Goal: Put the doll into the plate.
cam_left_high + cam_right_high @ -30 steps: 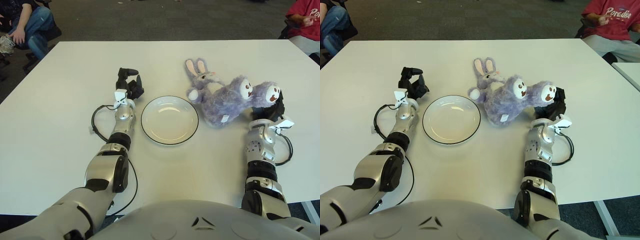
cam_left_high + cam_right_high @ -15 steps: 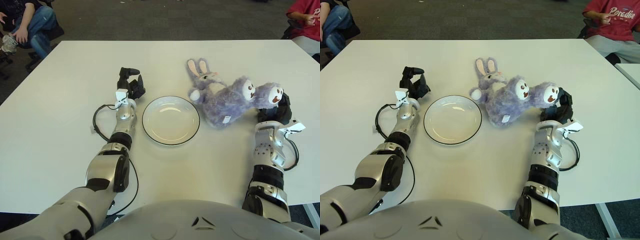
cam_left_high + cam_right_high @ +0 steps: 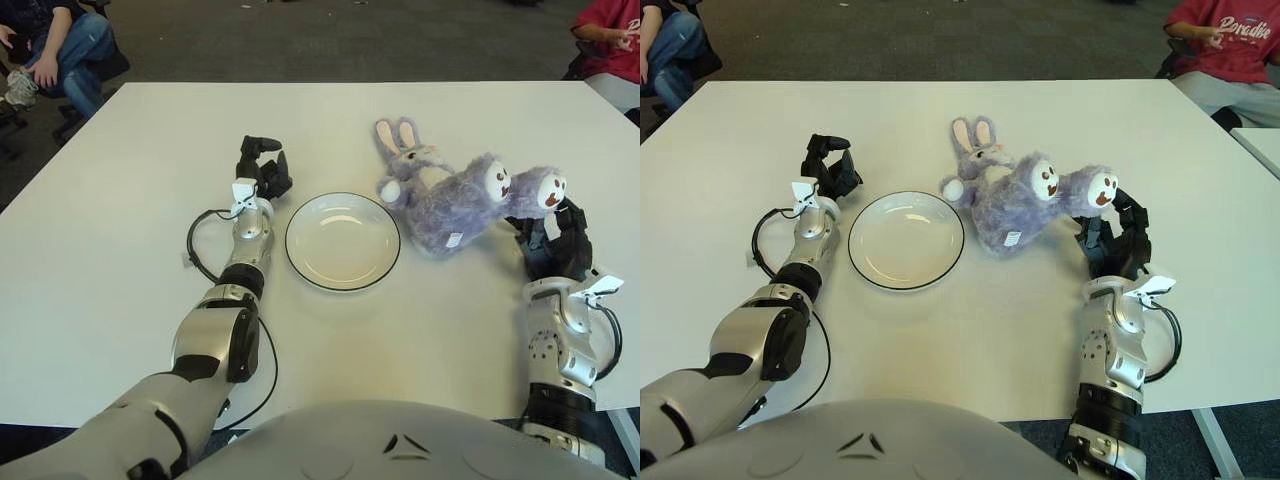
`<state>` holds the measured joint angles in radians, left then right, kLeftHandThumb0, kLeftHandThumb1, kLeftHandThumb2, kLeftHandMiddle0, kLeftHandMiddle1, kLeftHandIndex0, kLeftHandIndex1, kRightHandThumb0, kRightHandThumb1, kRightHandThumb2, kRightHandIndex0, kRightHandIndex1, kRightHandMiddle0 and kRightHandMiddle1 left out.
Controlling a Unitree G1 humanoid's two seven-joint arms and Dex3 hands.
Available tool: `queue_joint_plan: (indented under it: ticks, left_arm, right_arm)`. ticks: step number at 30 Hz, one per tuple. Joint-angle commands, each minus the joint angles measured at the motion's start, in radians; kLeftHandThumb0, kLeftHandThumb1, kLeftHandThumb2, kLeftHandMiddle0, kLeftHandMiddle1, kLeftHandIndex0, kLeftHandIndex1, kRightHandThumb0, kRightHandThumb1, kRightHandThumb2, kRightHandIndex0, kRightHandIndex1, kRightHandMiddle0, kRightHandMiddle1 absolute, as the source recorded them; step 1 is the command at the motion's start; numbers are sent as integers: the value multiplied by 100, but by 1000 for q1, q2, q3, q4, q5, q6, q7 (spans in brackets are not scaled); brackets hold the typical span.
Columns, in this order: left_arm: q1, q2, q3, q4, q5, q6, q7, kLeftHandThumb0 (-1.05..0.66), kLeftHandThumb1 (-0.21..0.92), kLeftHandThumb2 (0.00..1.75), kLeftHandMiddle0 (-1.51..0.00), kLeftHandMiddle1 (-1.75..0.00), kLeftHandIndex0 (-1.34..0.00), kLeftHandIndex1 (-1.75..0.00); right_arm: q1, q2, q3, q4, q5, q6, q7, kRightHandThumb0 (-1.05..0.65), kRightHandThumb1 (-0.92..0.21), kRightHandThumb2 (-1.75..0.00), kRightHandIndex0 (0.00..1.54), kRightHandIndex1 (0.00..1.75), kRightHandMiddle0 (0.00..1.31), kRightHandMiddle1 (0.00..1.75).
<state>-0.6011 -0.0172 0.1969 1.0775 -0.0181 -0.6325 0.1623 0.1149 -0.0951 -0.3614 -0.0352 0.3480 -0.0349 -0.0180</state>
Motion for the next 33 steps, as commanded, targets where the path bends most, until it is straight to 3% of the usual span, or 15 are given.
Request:
queue_joint_plan:
  ticks: [1,9,15,16,19,24,30,33]
  left_arm:
    - [101,-13,6,65,-9,-5,2,-40,58,98,-102,-175,-41,-175]
    - [102,-13,8,65,-14,-2,-7,-40,58,99,-101,-175,-41,-175]
    - [103,-12,9,66,-14,-2,-10,-40,59,98,-100,-175,-40,-175]
    - [102,-11,8,66,-13,-2,-11,-40,59,97,-100,-175,-40,-175]
    - [102,-10,7,68,-12,-2,-12,-40,59,97,-100,-175,-40,-175]
    - [101,-13,9,68,-13,-3,-10,-40,59,97,-100,-175,-40,-175]
    - [99,-15,11,69,-14,2,-5,-40,59,97,-99,-175,-40,-175]
    - [98,-14,10,70,-13,3,-3,-40,59,97,-99,-175,-40,-175]
  right_arm:
    - [52,2,25,60,-36,4,30,-25,-34,-100,10,68,0,45]
    - [83,-51,66,92,-105,-88,131,-20,-29,-107,7,59,0,27]
    - [94,-97,86,155,-178,-195,175,-36,-32,-98,9,55,0,21]
    - [93,-111,89,196,-212,-244,170,-39,-33,-96,10,53,0,20]
    - [90,-130,98,253,-283,-329,147,-54,-44,-84,15,42,0,21]
    - [84,-126,113,258,-342,-360,95,-63,-50,-77,21,30,0,25]
    - [87,-125,126,261,-341,-394,94,-60,-43,-87,28,20,0,28]
    - [94,-128,134,254,-337,-408,106,-54,-33,-100,31,16,0,26]
